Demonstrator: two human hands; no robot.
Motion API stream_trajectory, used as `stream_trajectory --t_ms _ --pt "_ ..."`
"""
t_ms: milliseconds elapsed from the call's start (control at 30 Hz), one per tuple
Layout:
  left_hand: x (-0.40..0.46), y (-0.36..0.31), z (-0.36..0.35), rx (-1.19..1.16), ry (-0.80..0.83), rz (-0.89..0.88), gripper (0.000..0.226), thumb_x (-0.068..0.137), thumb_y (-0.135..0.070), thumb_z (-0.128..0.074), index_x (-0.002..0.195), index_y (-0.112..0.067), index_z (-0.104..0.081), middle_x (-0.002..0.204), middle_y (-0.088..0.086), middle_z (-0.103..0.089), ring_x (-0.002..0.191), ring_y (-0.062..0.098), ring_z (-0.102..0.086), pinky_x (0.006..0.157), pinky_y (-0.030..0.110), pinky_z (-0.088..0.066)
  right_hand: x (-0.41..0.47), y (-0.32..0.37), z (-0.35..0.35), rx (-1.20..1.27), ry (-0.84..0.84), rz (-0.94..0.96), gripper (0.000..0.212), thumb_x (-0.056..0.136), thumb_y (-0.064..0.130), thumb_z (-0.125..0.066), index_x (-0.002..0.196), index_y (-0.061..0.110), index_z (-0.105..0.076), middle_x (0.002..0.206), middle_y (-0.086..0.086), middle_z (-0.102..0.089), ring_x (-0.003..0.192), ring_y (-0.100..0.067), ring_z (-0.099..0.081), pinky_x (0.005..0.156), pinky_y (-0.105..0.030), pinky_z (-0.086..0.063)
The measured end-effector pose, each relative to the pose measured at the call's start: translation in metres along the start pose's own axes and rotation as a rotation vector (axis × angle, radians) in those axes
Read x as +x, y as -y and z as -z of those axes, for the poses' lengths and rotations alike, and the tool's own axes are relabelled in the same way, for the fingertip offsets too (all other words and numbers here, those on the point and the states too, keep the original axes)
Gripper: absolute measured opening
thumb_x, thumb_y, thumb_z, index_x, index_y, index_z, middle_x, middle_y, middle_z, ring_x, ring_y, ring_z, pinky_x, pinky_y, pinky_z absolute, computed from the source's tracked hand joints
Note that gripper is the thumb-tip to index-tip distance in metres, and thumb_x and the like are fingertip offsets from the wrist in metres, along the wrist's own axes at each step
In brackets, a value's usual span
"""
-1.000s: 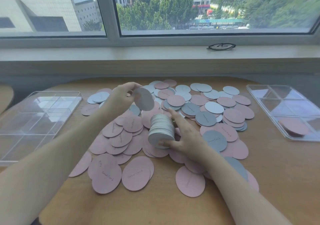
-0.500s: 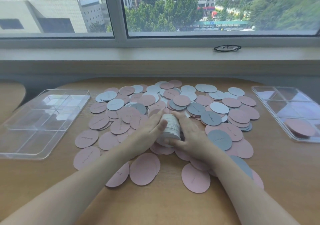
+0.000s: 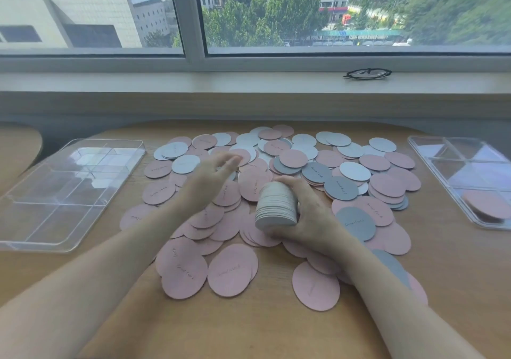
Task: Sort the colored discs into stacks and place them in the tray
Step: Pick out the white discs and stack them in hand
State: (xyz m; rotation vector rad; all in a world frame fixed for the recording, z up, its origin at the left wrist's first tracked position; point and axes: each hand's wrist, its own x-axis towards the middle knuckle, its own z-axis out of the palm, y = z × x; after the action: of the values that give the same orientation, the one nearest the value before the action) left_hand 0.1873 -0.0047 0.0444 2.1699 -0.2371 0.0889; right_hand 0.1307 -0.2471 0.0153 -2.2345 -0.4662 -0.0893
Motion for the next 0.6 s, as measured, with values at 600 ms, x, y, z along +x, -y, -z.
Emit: stream_trajectory --t_ms 600 --pt "0.034 0.05 0.078 0.283 -0.261 0.124 0.027 0.087 -0.008 -0.071 0.111 -0.02 -0.068 0.106 0.007 -0.066 0.084 0.016 -0.057 0.068 0.023 -0.042 0.002 0.003 -0.002 0.035 0.037 0.015 0.1 0.061 0.054 -0.087 0.143 0.04 -0.032 0.137 0.015 -0.043 0.128 -0.013 -0.044 0.106 -0.046 -0.042"
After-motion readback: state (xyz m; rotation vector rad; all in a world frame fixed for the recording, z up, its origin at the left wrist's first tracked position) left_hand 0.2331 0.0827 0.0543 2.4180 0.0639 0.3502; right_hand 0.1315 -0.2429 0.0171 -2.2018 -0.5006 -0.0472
